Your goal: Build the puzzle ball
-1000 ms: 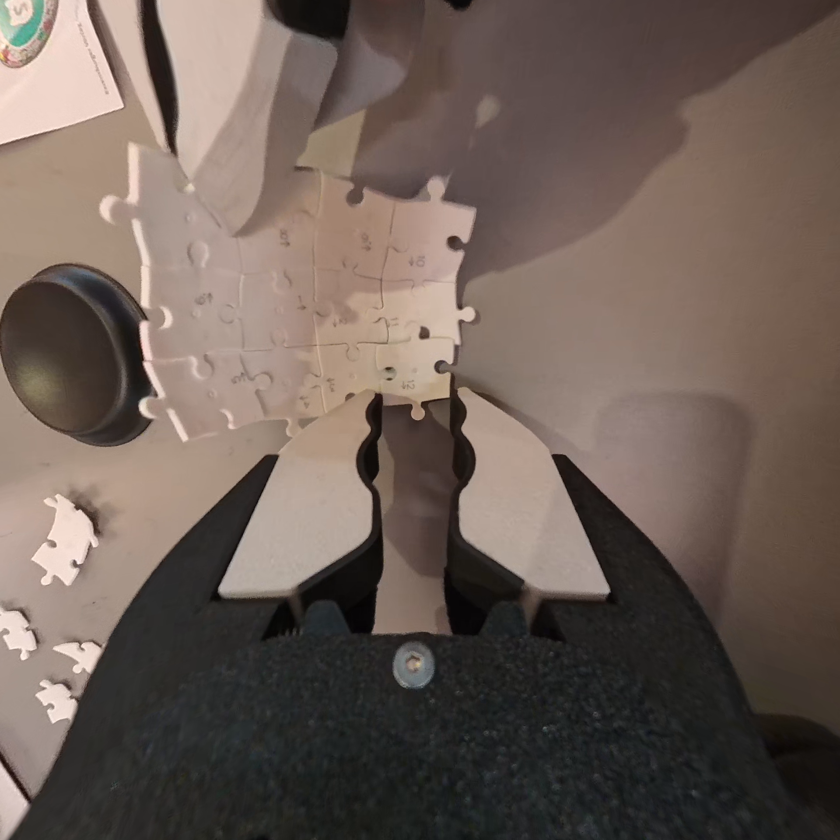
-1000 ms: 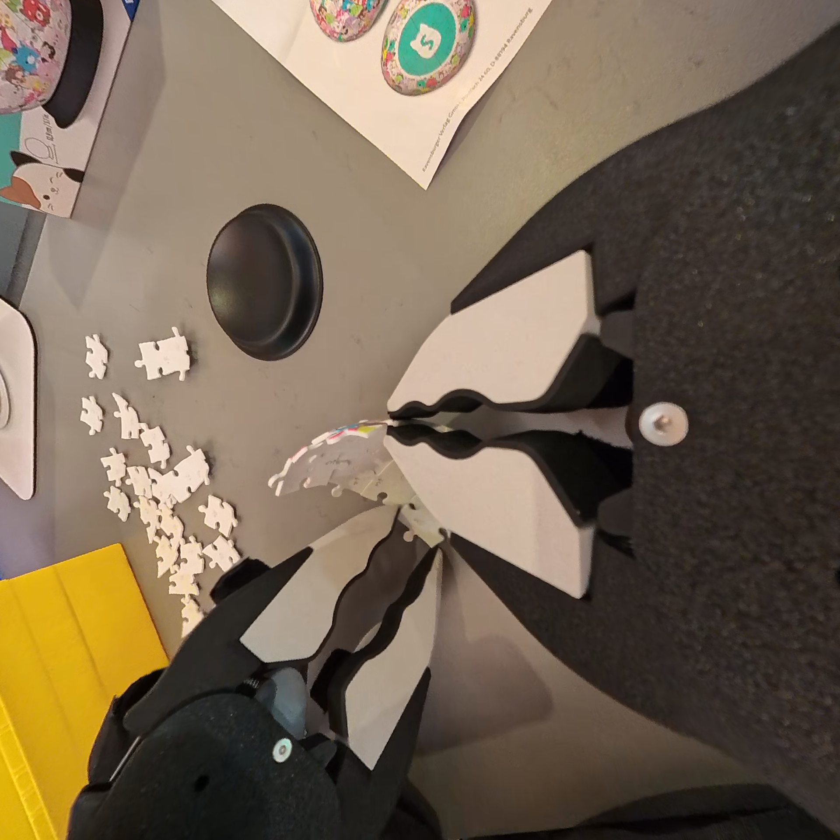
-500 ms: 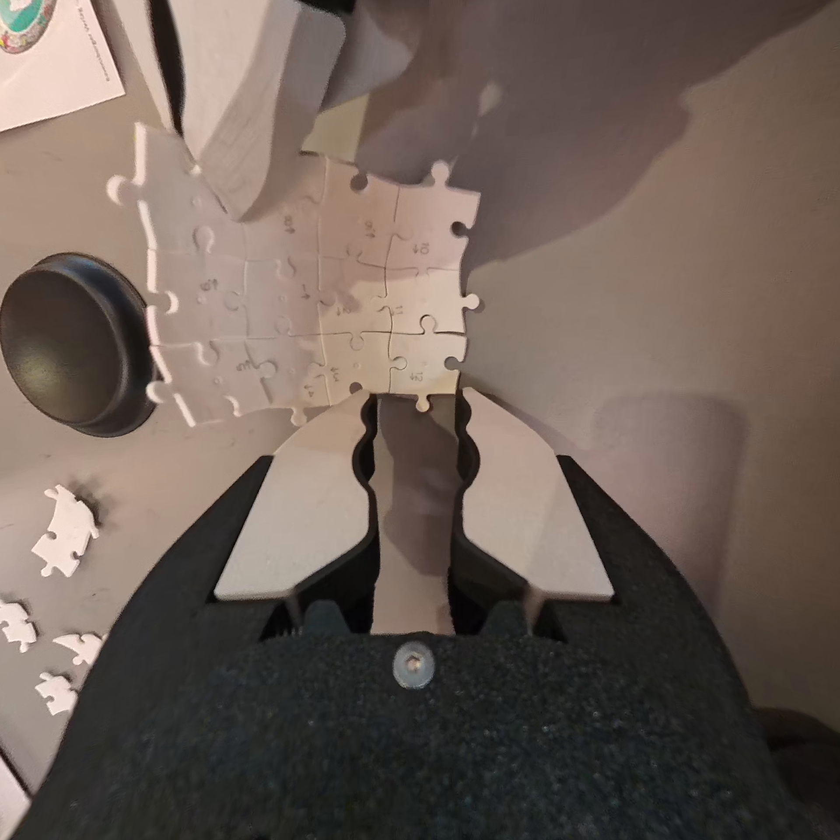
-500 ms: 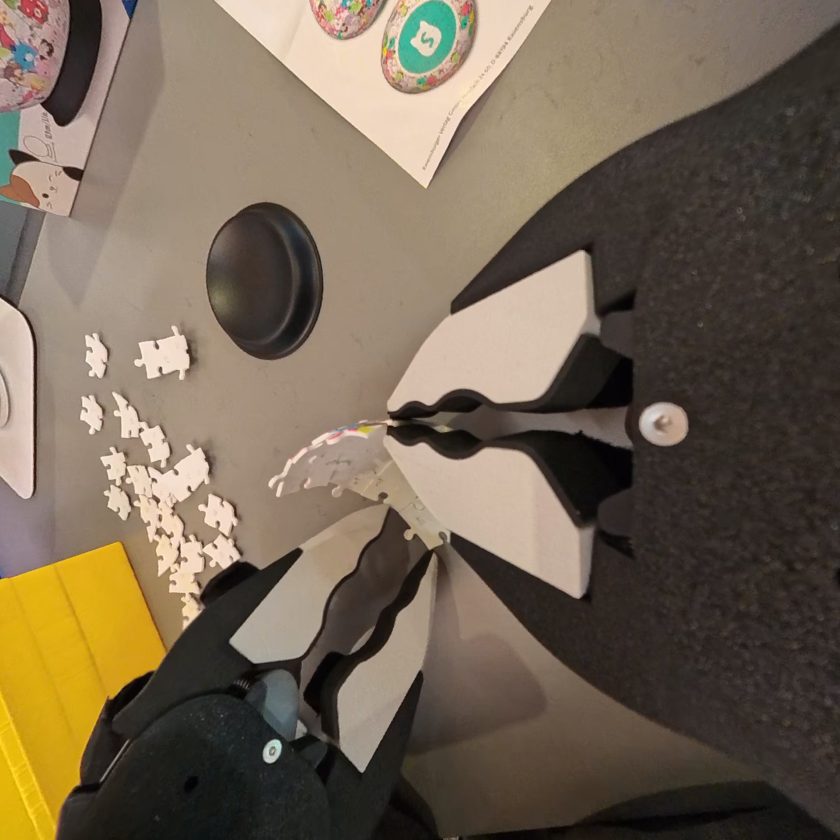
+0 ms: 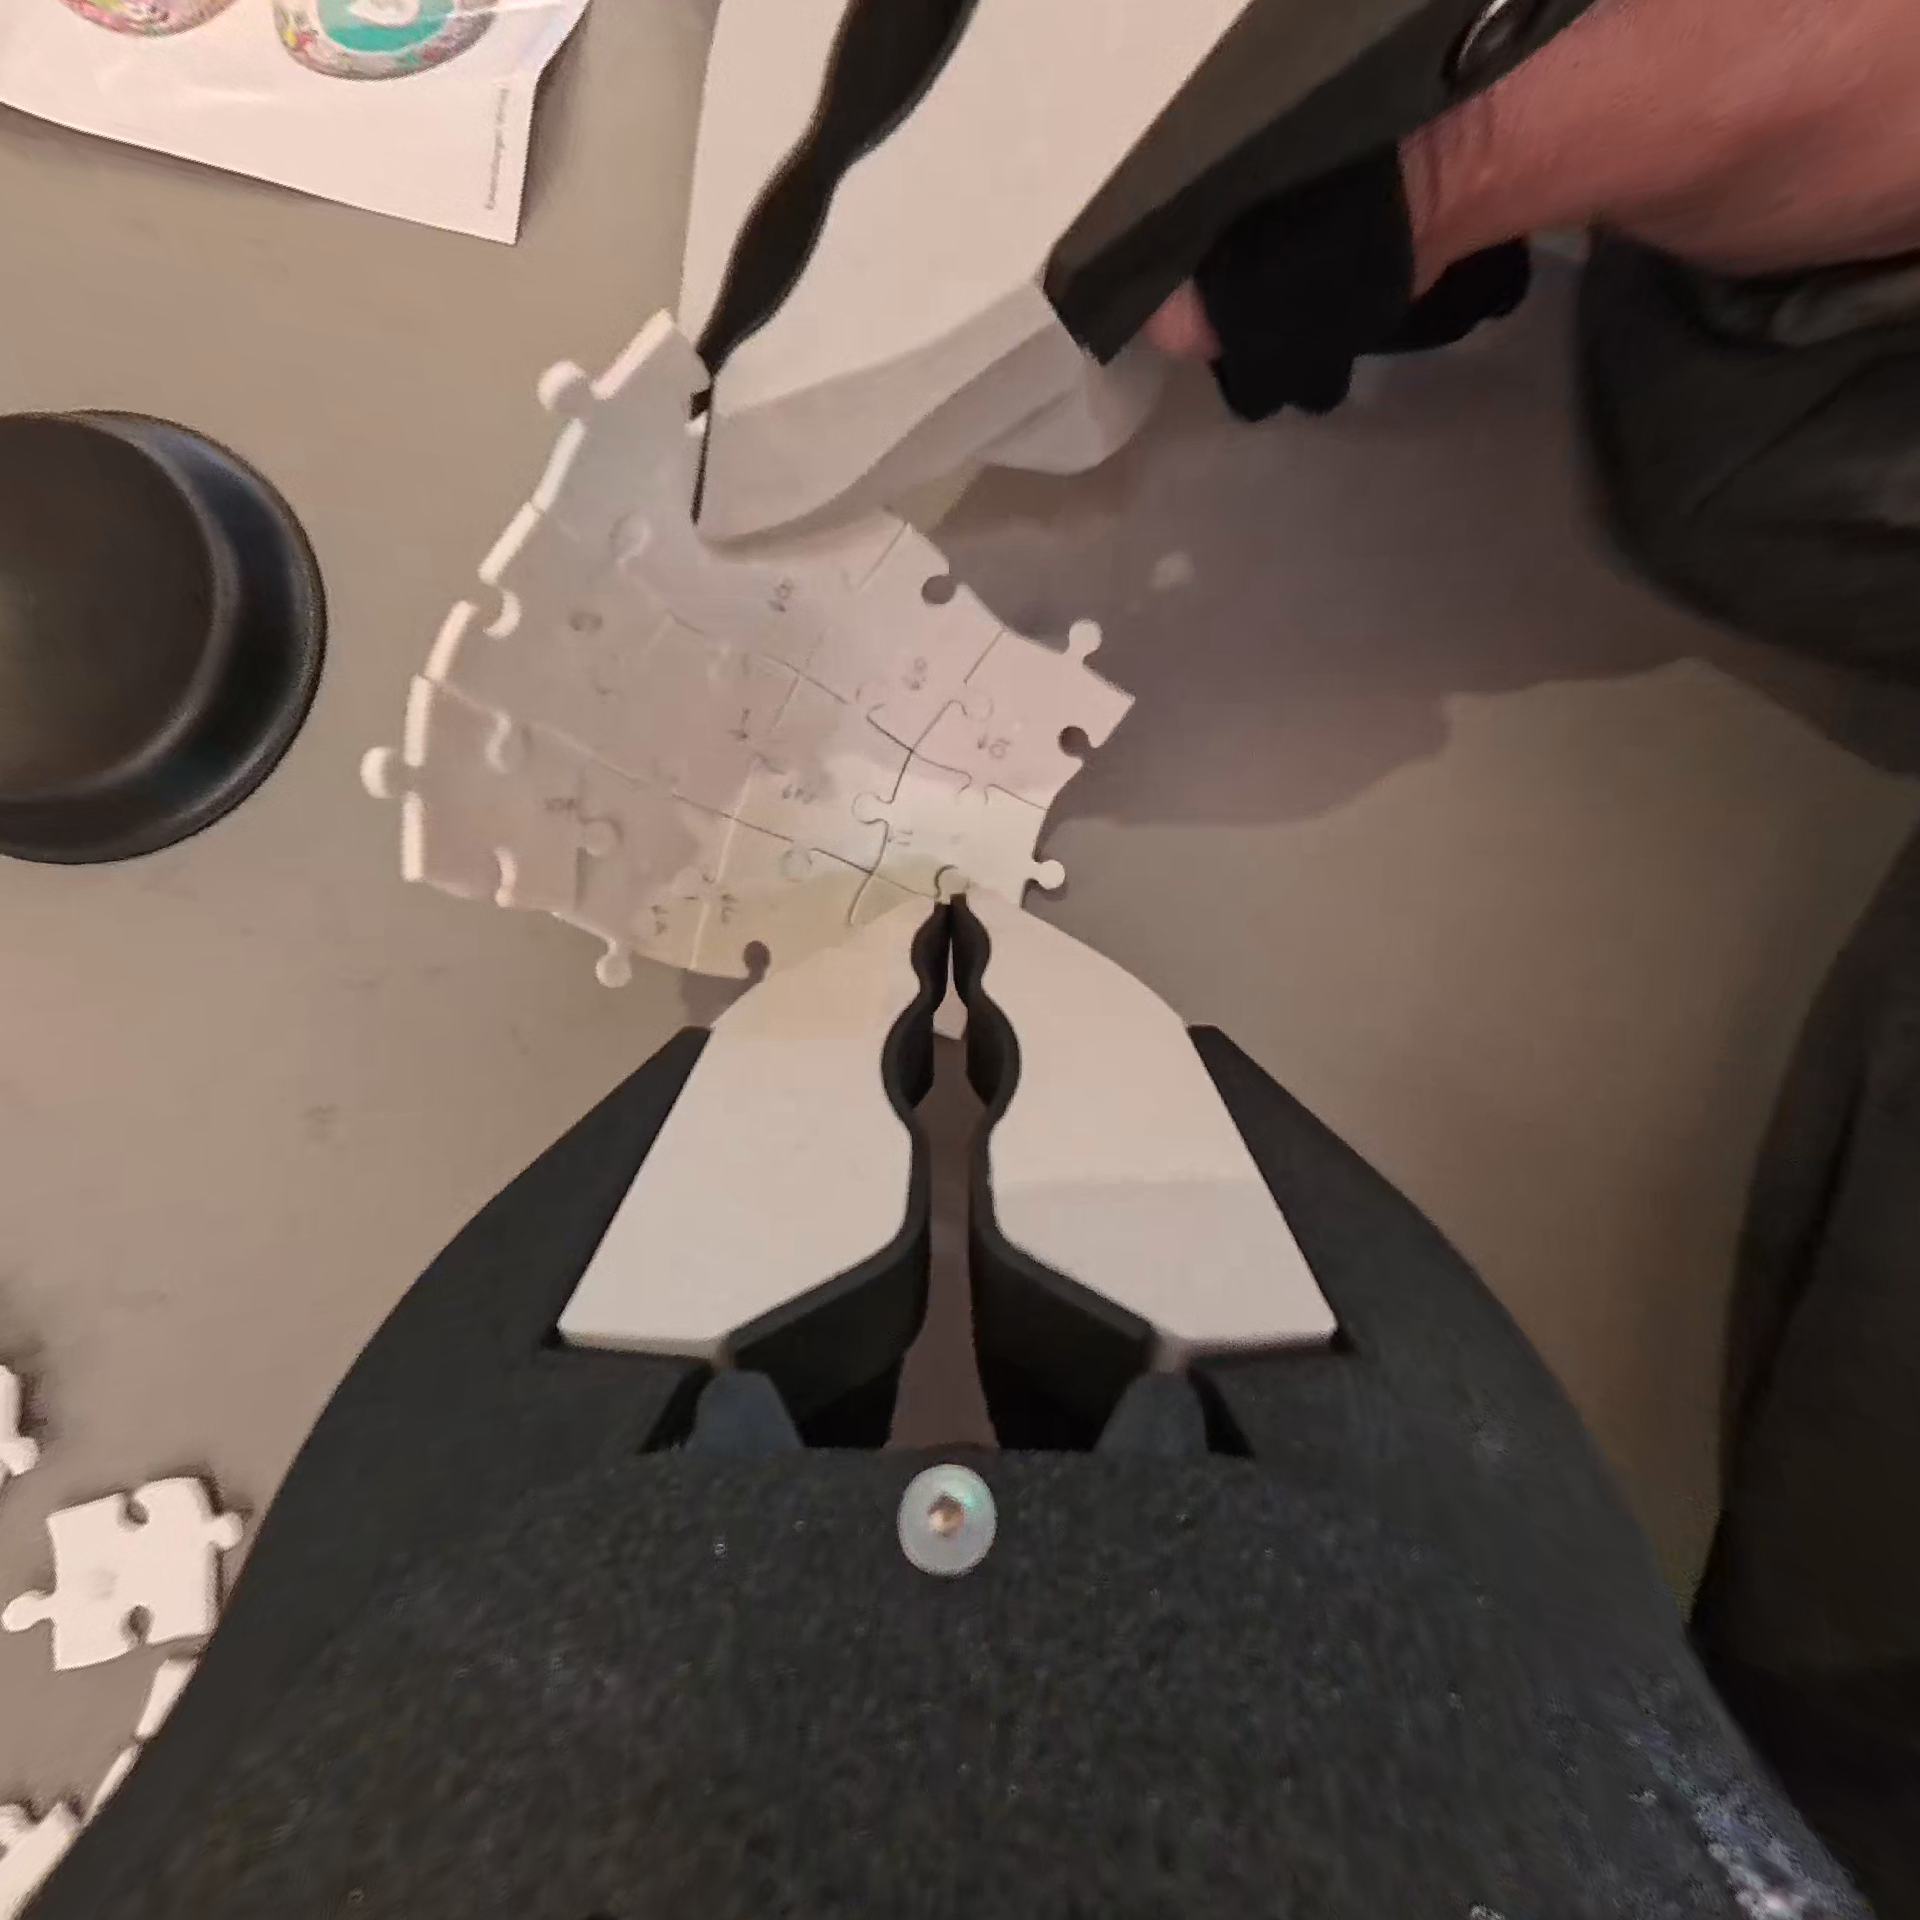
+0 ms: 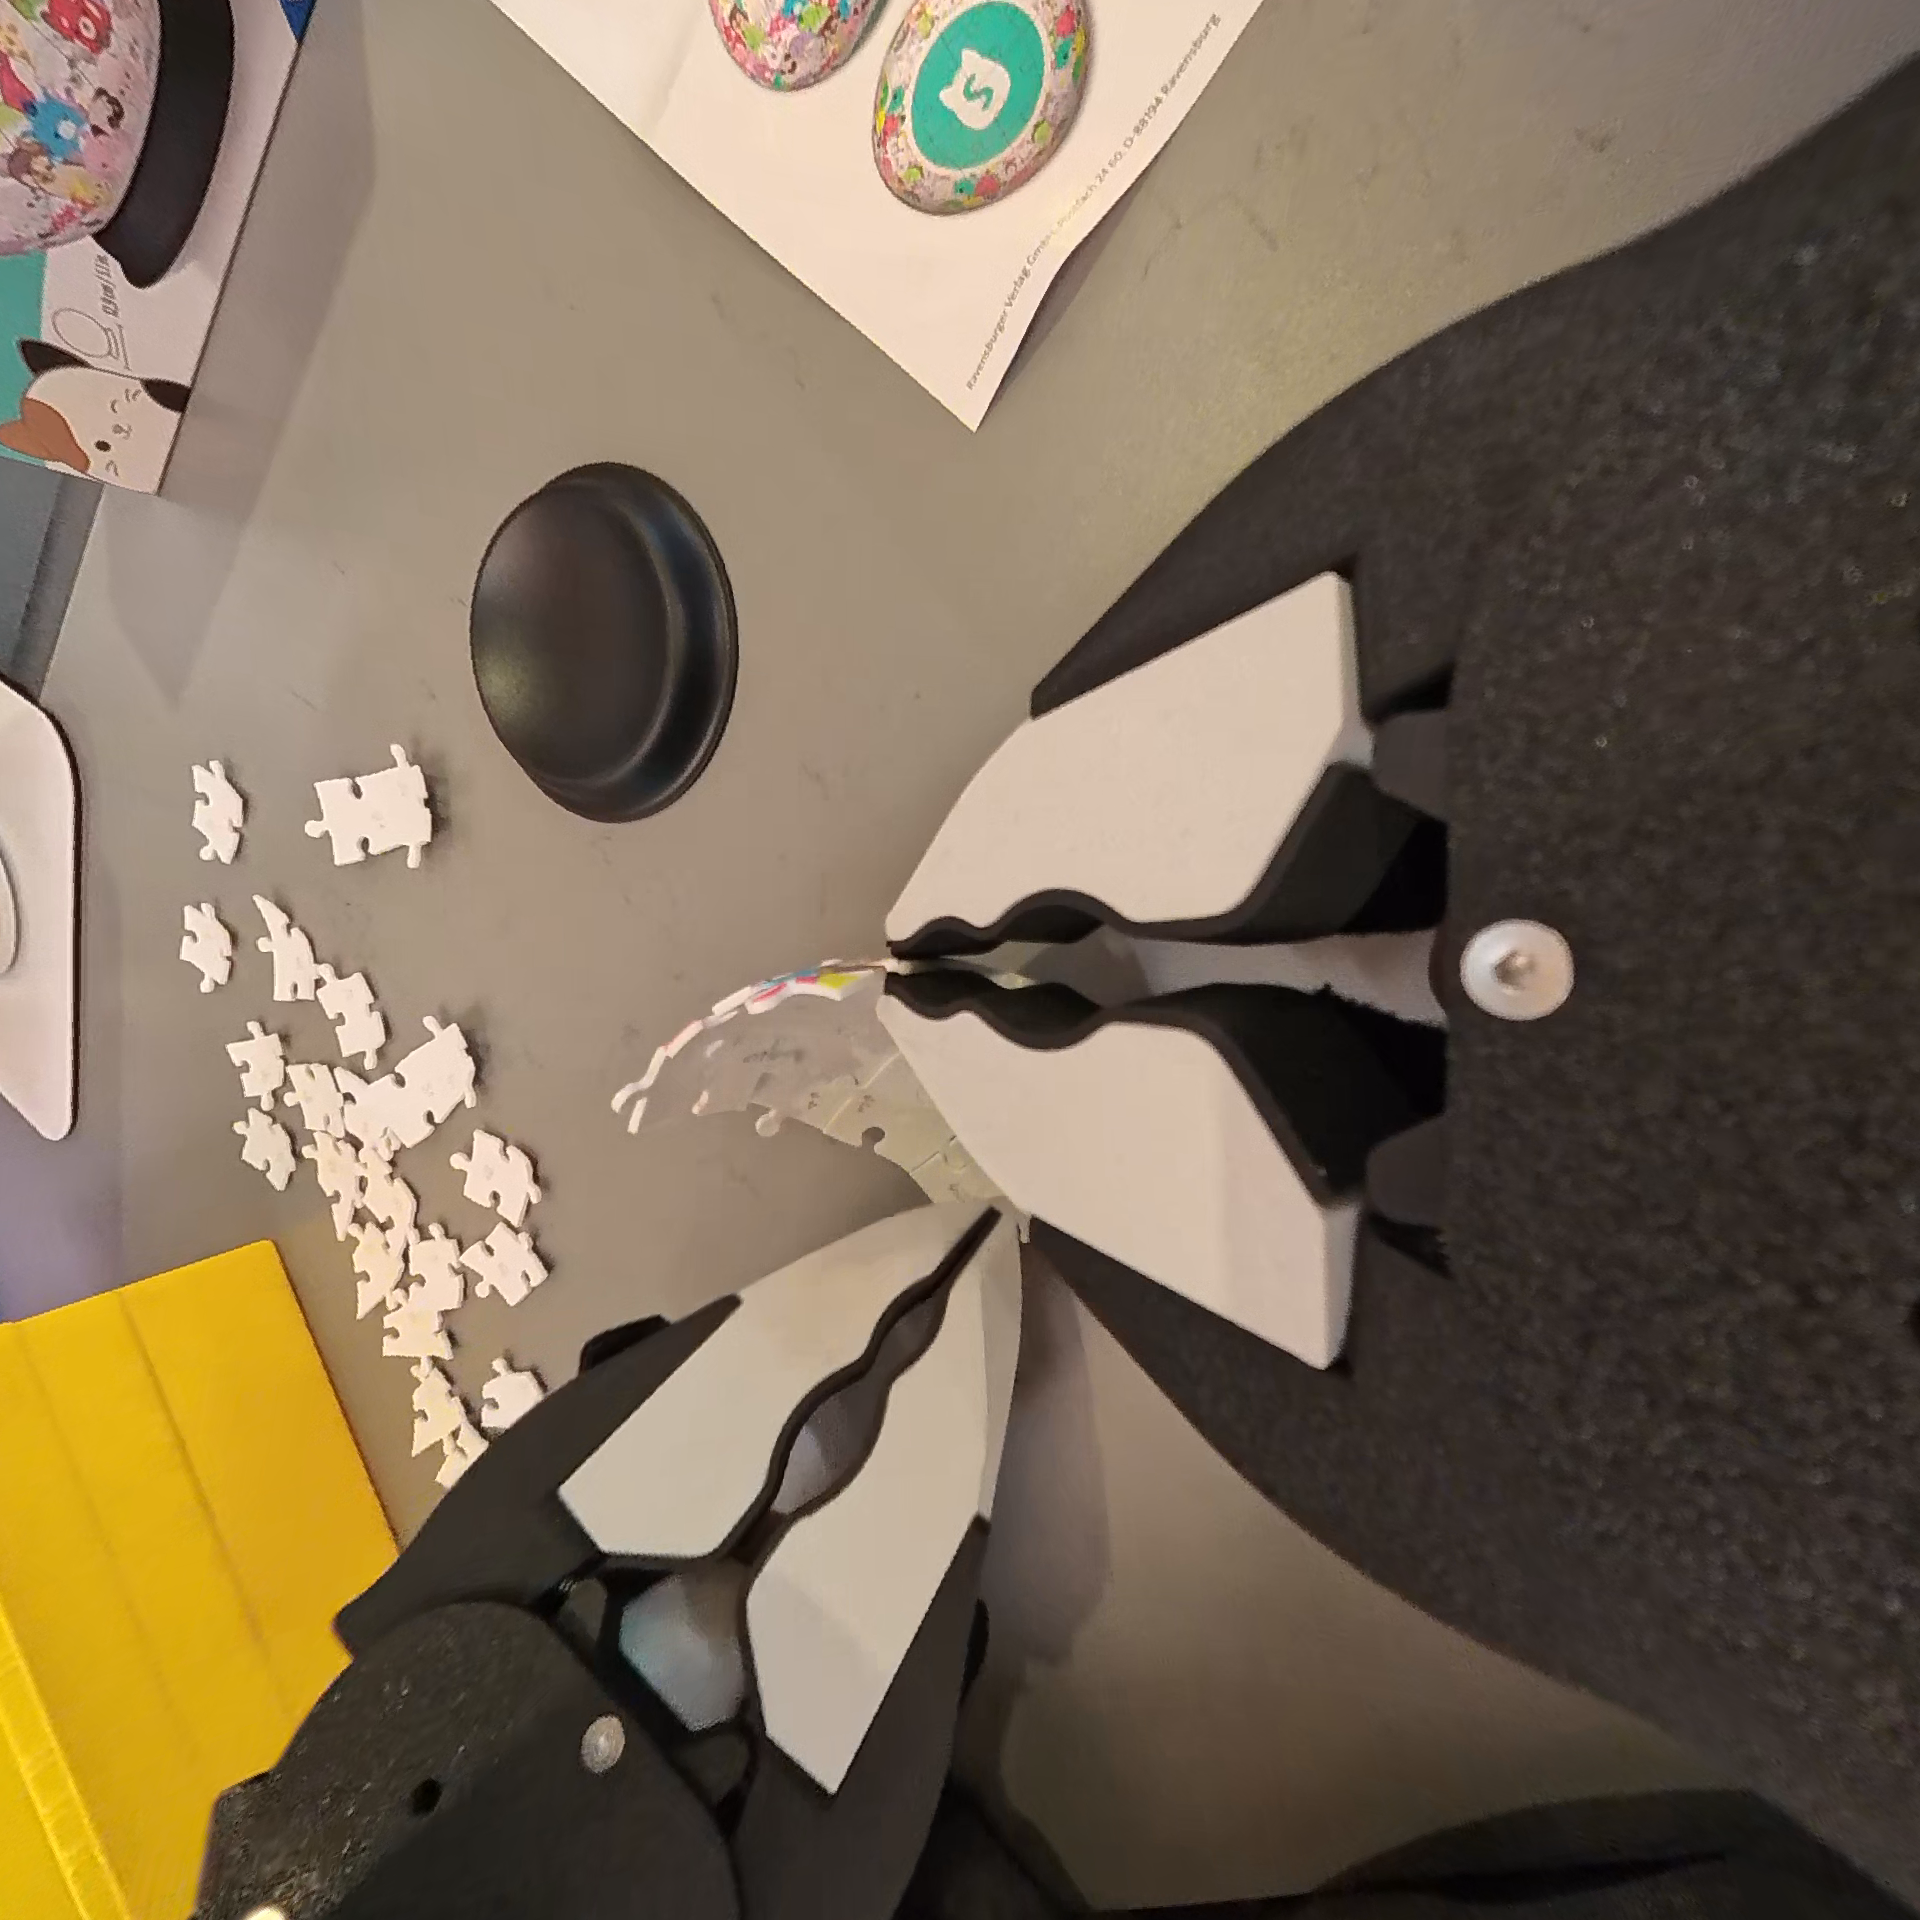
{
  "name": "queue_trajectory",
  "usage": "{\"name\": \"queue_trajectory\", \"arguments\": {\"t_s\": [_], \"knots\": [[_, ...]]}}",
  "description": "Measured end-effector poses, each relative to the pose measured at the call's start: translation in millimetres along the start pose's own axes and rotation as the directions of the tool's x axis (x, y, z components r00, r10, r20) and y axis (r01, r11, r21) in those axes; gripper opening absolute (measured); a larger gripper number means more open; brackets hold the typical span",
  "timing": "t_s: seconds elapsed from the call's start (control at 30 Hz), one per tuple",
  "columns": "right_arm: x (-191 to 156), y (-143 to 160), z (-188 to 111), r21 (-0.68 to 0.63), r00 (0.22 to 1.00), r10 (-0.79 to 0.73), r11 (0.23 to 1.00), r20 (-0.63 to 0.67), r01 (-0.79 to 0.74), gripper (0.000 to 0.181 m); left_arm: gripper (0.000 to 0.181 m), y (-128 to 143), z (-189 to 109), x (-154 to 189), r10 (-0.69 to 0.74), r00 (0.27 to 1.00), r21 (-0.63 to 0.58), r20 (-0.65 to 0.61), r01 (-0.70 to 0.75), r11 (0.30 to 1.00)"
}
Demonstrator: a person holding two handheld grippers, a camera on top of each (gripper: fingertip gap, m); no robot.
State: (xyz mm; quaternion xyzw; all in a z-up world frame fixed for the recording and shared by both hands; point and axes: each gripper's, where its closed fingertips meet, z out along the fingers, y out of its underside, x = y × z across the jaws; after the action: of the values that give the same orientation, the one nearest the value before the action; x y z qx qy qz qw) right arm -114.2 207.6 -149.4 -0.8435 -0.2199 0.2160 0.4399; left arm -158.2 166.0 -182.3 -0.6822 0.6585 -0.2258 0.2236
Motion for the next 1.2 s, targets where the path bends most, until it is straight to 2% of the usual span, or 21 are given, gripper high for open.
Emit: {"name": "queue_trajectory", "arguments": {"t_s": [0.03, 0.17, 0.5, 0.63, 0.93, 1.03, 1.2], "knots": [[0, 0, 0, 0.000, 1.000, 0.000, 1.000, 0.000, 0.000, 0.002, 0.000, 1, 2, 1, 0.004, 1.000, -0.006, -0.003, -0.004, 1.000], [0, 0, 0, -0.001, 1.000, -0.002, 1.000, -0.001, 0.002, 0.002, 0.000, 6, 9, -2, 0.023, 1.000, -0.054, 0.010, -0.022, 0.998], [0, -1, -1, -0.002, 1.000, -0.011, 1.000, -0.009, 0.011, 0.002, 0.000, 5, 10, -2, 0.008, 1.000, -0.081, 0.027, -0.006, 0.997], [0, 0, 0, -0.006, 1.000, -0.020, 1.000, -0.013, 0.020, 0.002, 0.000, -1, 7, -2, -0.002, 1.000, -0.055, 0.031, 0.004, 0.998], [0, -1, -1, -0.007, 0.999, -0.028, 1.000, -0.020, 0.028, 0.002, 0.000, 1, 12, -1, 0.032, 0.998, -0.097, 0.049, -0.027, 0.995], [0, 0, 0, -0.010, 0.999, -0.028, 1.000, -0.019, 0.028, 0.002, 0.000, -8, 9, 3, 0.018, 0.999, -0.053, 0.033, -0.016, 0.998], [-1, 0, 0, -0.013, 0.999, -0.031, 0.999, -0.020, 0.031, 0.002, 0.000, 0, 14, 0, 0.032, 0.998, -0.087, 0.055, -0.027, 0.996]]}}
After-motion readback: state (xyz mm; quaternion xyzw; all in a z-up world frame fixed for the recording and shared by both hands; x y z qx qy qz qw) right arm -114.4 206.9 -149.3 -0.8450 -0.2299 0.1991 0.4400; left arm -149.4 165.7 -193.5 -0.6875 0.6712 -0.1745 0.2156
